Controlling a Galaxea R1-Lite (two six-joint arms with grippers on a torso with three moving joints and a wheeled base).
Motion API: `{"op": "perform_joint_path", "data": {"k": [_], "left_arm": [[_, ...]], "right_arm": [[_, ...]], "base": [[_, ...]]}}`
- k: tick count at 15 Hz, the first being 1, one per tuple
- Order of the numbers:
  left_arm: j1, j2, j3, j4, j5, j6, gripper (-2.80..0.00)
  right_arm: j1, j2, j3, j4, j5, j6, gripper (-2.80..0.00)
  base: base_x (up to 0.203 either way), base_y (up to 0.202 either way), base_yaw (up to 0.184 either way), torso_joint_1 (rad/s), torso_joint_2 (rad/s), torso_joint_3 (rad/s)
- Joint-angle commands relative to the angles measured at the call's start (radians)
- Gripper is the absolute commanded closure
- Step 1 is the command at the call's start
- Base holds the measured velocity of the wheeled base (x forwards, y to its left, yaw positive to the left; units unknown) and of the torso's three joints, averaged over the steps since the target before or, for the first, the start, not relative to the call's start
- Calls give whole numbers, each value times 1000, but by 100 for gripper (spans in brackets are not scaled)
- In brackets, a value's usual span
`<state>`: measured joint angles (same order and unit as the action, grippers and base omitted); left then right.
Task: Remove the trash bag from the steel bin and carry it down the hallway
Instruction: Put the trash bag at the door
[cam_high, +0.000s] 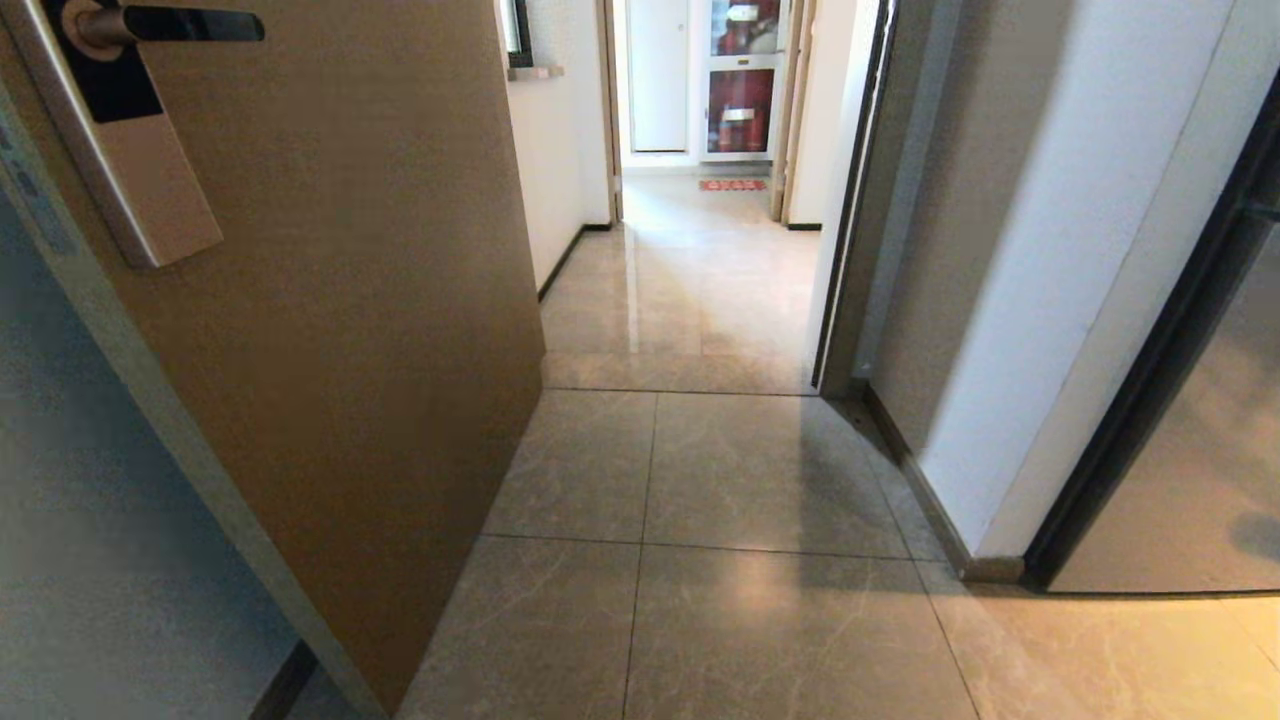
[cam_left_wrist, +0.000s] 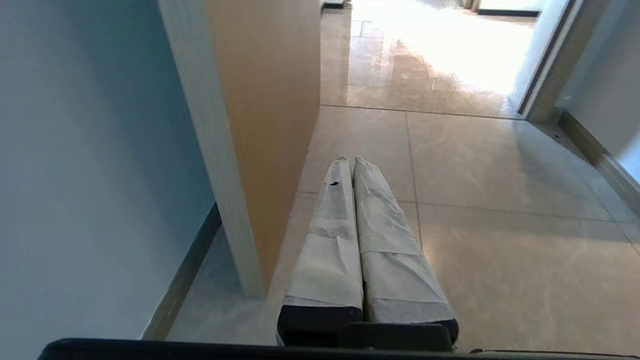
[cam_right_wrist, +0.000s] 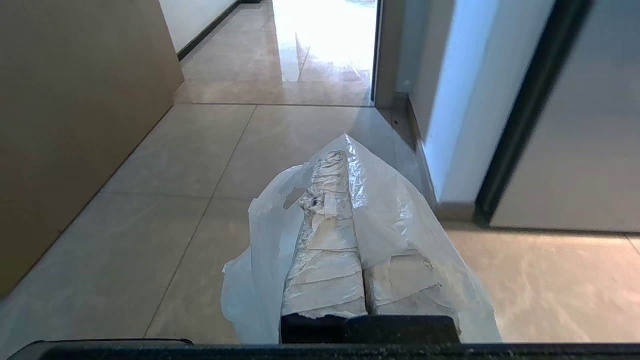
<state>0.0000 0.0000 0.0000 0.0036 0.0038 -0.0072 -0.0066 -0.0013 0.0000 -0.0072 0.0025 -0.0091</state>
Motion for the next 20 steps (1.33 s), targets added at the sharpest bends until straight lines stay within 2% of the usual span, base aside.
{"op": "perform_joint_path", "data": {"k": [1,20], "left_arm": [[0,0,0,-1,-1,0,0],[0,0,0,-1,-1,0,0]], "right_arm": [[0,0,0,0,-1,0,0],[-1,0,0,0,0,0,0]], "base": [[192,0,2,2,7,4],[192,0,0,1,3,2]]}}
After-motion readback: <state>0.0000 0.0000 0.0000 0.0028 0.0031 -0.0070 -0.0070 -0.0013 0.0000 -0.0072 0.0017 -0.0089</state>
